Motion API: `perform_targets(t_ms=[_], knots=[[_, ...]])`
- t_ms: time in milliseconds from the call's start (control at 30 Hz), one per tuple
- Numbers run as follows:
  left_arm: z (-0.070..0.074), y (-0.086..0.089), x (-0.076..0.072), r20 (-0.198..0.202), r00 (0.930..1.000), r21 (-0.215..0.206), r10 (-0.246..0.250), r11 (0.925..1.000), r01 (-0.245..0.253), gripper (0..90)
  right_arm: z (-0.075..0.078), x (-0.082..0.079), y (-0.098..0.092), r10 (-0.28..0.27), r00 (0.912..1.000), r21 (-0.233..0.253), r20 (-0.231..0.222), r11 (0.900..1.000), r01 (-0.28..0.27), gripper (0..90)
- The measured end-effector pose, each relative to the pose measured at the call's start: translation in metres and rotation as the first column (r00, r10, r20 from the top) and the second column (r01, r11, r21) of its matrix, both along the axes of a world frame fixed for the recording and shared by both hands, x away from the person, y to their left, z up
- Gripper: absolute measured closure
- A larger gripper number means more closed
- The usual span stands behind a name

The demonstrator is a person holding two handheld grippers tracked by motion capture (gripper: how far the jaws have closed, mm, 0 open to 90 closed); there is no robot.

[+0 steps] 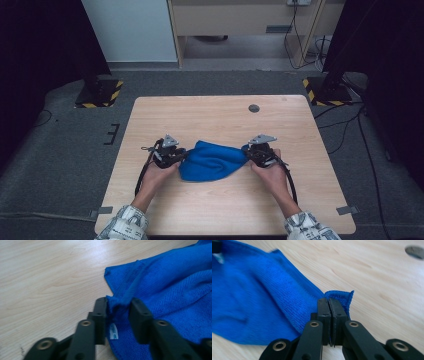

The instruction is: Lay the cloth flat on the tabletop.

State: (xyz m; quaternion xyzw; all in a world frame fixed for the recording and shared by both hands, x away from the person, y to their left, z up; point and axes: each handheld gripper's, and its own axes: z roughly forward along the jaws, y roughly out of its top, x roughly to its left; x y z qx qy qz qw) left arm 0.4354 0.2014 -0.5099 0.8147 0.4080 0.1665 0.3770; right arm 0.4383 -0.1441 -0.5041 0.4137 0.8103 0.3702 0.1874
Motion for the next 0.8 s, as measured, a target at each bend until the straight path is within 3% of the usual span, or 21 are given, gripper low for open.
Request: perform_targets(t_ms=[100, 267, 400, 567, 633, 800], knots=[[-0.001, 0.001, -0.001, 0.005, 1.0, 0.017, 0.006, 0.9998, -0.006, 44.9, -0.008, 0.003, -0.006, -0.025, 0.9992, -0.014, -0.03, 1.0, 0.025, 88.5], [-0.004, 0.007, -0.006, 0.014, 0.9997, 0.045, 0.02, 0.9988, -0.021, 42.5, -0.009, 0.004, -0.011, -0.042, 0.9985, -0.008, -0.035, 0.999, 0.042, 88.5], [-0.006, 0.011, -0.005, -0.011, 0.9992, 0.062, 0.039, 0.9973, -0.038, 44.2, -0.007, 0.004, -0.012, -0.045, 0.9985, -0.001, -0.03, 0.999, 0.045, 88.4], [0.018, 0.013, 0.001, 0.064, 0.9972, -0.045, 0.038, 0.9984, -0.035, 47.8, -0.005, 0.004, -0.011, -0.036, 0.9992, -0.005, -0.016, 0.999, 0.036, 88.4], [0.022, 0.011, 0.002, 0.053, 0.9974, -0.036, 0.048, 0.9983, -0.046, 46.6, -0.004, 0.004, -0.011, -0.043, 0.9989, 0.002, -0.017, 0.999, 0.043, 88.4], [0.01, 0.012, 0.004, 0.04, 0.9983, -0.007, 0.042, 0.9991, -0.042, 46.5, -0.004, 0.005, -0.014, -0.045, 0.9989, 0.0, -0.015, 0.999, 0.045, 88.4]])
